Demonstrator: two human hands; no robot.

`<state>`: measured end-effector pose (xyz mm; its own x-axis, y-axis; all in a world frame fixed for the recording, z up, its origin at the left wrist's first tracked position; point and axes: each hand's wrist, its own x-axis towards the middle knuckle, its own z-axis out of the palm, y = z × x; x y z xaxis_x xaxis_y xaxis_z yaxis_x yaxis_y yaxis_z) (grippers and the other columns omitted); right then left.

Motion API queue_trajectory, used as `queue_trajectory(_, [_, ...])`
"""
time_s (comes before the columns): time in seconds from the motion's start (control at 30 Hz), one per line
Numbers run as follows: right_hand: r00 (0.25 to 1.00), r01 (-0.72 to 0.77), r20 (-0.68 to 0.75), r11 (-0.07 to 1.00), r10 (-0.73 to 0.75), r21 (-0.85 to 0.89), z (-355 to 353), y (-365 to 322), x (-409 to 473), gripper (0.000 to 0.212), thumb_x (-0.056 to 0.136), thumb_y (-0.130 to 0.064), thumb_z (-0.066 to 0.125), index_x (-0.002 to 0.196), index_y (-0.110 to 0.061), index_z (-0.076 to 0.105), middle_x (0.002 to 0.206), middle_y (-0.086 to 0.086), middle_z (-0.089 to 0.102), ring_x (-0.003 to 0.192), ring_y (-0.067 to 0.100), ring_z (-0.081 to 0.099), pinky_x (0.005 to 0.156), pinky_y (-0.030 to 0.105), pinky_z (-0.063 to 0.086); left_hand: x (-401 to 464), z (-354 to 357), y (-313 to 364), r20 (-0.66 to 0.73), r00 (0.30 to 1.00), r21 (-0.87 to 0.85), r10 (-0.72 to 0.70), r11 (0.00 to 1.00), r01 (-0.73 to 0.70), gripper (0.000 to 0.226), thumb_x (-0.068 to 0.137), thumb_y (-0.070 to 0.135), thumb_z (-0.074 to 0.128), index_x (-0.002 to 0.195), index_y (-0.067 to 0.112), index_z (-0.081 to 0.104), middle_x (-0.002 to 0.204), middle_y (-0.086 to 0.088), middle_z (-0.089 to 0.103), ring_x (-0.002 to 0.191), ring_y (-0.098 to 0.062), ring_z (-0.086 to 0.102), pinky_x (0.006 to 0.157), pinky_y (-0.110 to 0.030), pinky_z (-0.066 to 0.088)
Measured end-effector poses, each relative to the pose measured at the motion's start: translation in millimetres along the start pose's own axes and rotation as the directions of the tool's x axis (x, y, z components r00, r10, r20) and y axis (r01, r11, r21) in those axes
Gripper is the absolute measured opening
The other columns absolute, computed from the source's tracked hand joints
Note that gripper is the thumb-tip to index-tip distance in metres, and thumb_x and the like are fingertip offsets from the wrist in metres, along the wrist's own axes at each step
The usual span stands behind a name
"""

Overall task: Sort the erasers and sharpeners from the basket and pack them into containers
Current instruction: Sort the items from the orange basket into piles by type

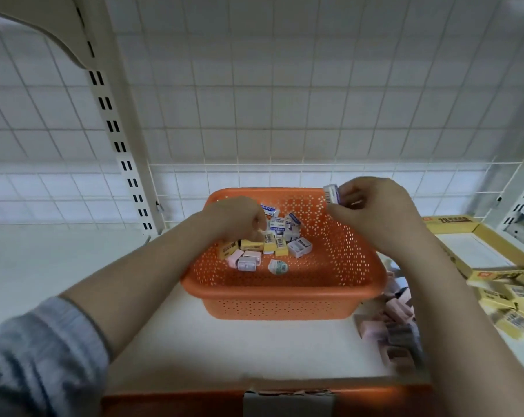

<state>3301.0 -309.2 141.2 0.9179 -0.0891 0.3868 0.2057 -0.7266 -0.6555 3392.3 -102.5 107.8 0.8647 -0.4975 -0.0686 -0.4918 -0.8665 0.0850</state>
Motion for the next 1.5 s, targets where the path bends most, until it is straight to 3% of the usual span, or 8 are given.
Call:
queue_trajectory(0.23, [0.986,-0.085,-0.109,0.952,0.122,0.295,-4.4,16.8,-48.7,0.021,0.077,-0.01,0.074,0.072,-0.027,0.063,0.067,-0.009,0.066,0.056,-0.005,0.056,0.056,0.003,0.04,16.7,5.7,9.2,0.129,0.991,0.204,0.041,0.977,-0.067,0.025,0.082,0.034,0.069,0.099,0.016,0.071,0.094,0.005,0.07,0.086,-0.014,0.063,0.074,-0.031,0.053])
queue_trajectory(0.33, [0.981,-0.1,-0.128,0.942,0.148,0.322,-2.6,19.1,-54.3,0.014,0.077,-0.009,0.073,0.077,-0.022,0.067,0.071,-0.006,0.069,0.061,-0.003,0.059,0.058,0.003,0.04,15.7,7.6,8.5,0.096,0.992,0.238,0.085,0.965,-0.106,0.016,0.085,0.027,0.064,0.083,0.012,0.07,0.071,0.004,0.064,0.066,-0.013,0.058,0.062,-0.029,0.048])
queue_trajectory(0.63, [0.937,-0.102,-0.273,0.918,0.218,0.383,-8.3,18.8,-69.2,0.012,0.081,-0.006,0.068,0.088,-0.015,0.068,0.078,0.001,0.066,0.062,-0.003,0.056,0.062,0.004,0.044,-13.8,-20.3,12.7,-0.232,0.965,-0.124,0.12,0.981,-0.151,0.02,0.092,0.03,0.054,0.085,0.017,0.066,0.084,0.004,0.063,0.078,-0.012,0.058,0.071,-0.031,0.05])
queue_trajectory(0.83, [0.891,-0.087,-0.39,0.929,0.235,0.36,-31.8,33.3,-84.4,0.02,0.083,-0.01,0.068,0.082,-0.03,0.064,0.069,-0.012,0.061,0.06,-0.004,0.055,0.06,0.004,0.041,-44.2,-26.3,67.7,-0.455,0.889,-0.393,0.062,0.881,-0.262,0.01,0.093,0.022,0.051,0.087,0.018,0.059,0.086,0.007,0.051,0.075,-0.002,0.049,0.065,-0.006,0.038])
queue_trajectory(0.97, [0.875,-0.111,-0.396,0.91,0.281,0.4,-58.7,60.5,-97.5,0.014,0.084,-0.012,0.066,0.086,-0.027,0.066,0.06,-0.017,0.058,0.058,-0.003,0.052,0.058,0.006,0.041,-47.6,-11.1,121.5,-0.546,0.837,-0.492,0.026,0.799,-0.346,0.006,0.088,0.014,0.056,0.083,0.017,0.059,0.083,0.008,0.05,0.074,-0.004,0.048,0.066,-0.008,0.038])
queue_trajectory(1.23, [0.842,-0.157,-0.442,0.925,0.309,0.346,-154.2,155.0,-130.1,0.011,0.084,-0.015,0.066,0.088,-0.025,0.067,0.065,-0.012,0.056,0.058,-0.001,0.055,0.054,0.006,0.04,-31.9,28.0,256.7,-0.536,0.844,-0.599,-0.008,0.708,-0.374,0.009,0.093,0.024,0.051,0.089,0.021,0.058,0.089,0.009,0.056,0.08,0.001,0.056,0.069,-0.011,0.046])
queue_trajectory(1.4, [0.821,-0.259,-0.507,0.963,0.262,0.077,-245.4,238.4,-138.6,0.011,0.086,-0.017,0.065,0.096,-0.019,0.068,0.068,-0.008,0.056,0.062,-0.007,0.054,0.057,0.003,0.036,-19.8,46.2,342.0,-0.523,0.845,-0.642,-0.106,0.701,-0.309,0.01,0.093,0.021,0.051,0.089,0.028,0.056,0.08,0.018,0.059,0.085,0.01,0.053,0.067,-0.002,0.039])
queue_trajectory(1.5, [0.77,-0.369,-0.56,0.929,0.304,-0.003,-285.6,284.2,-127.7,0.02,0.085,-0.019,0.065,0.104,-0.013,0.07,0.067,-0.002,0.059,0.061,0.002,0.053,0.054,0.014,0.034,-10.2,50.1,376.4,-0.49,0.861,-0.655,-0.137,0.71,-0.259,0.016,0.093,0.019,0.052,0.086,0.032,0.054,0.077,0.015,0.061,0.077,0.004,0.057,0.064,-0.004,0.04])
